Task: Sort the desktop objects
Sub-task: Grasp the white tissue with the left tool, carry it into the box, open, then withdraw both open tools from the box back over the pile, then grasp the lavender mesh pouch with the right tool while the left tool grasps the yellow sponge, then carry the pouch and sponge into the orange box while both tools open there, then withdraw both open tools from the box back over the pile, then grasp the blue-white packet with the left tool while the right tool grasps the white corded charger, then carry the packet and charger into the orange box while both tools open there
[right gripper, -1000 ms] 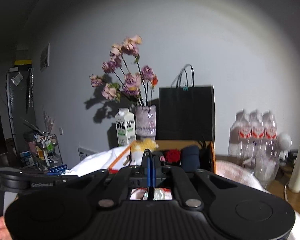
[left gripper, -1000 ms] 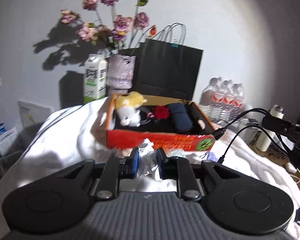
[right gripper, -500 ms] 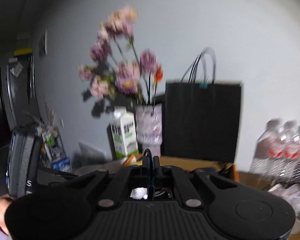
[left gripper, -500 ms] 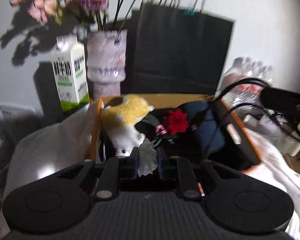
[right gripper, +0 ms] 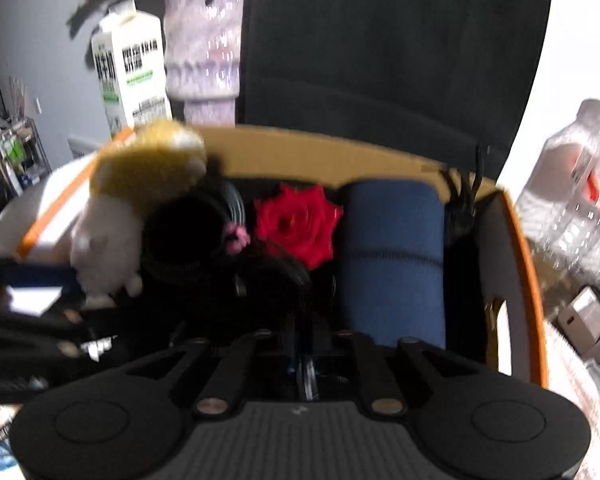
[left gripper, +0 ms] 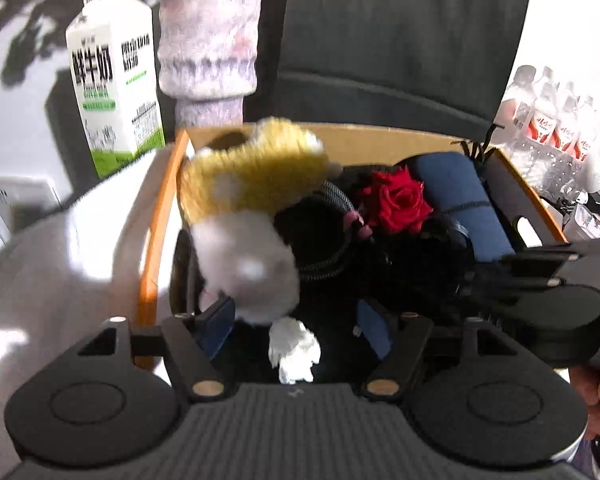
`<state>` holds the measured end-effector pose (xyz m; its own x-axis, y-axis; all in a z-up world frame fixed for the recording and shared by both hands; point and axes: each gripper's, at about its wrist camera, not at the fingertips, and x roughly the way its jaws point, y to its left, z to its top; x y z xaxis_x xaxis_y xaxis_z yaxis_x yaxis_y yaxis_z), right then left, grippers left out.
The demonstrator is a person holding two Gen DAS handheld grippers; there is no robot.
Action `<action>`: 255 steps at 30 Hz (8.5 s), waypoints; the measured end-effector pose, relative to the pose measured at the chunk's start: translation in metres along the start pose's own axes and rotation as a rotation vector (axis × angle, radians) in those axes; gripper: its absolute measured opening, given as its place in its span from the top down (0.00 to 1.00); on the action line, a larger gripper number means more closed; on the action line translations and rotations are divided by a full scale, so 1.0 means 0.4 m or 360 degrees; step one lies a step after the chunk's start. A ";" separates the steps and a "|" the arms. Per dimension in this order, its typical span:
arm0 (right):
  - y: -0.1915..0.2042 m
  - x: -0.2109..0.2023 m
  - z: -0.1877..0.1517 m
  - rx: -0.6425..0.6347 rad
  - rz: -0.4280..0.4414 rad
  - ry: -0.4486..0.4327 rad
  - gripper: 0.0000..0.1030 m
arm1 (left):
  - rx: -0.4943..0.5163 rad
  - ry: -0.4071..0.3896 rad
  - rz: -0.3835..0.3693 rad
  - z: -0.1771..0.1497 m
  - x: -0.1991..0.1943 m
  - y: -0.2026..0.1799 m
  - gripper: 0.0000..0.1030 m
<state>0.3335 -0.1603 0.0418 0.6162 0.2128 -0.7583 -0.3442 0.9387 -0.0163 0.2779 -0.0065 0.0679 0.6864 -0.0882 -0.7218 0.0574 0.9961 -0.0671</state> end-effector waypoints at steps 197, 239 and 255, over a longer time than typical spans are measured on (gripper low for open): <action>0.214 -0.608 -0.752 0.0240 -0.0091 -0.0483 0.08 | -0.0081 -0.0424 0.0101 -0.596 -0.548 0.048 0.00; 0.290 -0.621 -0.807 0.0076 0.0010 -0.0409 0.91 | -0.0080 -0.0186 -0.0563 -0.636 -0.524 -0.090 0.89; 0.185 -0.679 -0.786 0.0249 -0.0135 -0.0562 0.93 | 0.0169 -0.0130 -0.0375 -0.692 -0.450 -0.166 0.90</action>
<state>-0.0820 -0.2338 0.0417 0.8530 0.1872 -0.4872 -0.1862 0.9812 0.0510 -0.0502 -0.0580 0.0117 0.7011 -0.3214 -0.6365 0.2954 0.9434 -0.1510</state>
